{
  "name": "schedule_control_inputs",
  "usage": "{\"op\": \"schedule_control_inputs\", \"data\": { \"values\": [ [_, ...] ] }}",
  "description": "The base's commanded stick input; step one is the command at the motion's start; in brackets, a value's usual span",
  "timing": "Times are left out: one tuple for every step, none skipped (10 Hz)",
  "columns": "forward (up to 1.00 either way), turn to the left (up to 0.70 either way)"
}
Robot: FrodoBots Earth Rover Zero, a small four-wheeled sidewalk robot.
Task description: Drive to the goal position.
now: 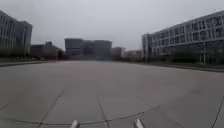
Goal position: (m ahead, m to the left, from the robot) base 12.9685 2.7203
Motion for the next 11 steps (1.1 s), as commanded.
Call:
{"op": "schedule_control_inputs", "data": {
  "values": [
    [1.0,0.02],
    [1.0,0.02],
    [1.0,0.02],
    [1.0,0.02],
    [1.0,0.02],
    [1.0,0.02],
    [1.0,0.02],
    [1.0,0.02],
    [1.0,0.02],
    [1.0,0.02],
    [1.0,0.02]
  ]
}}
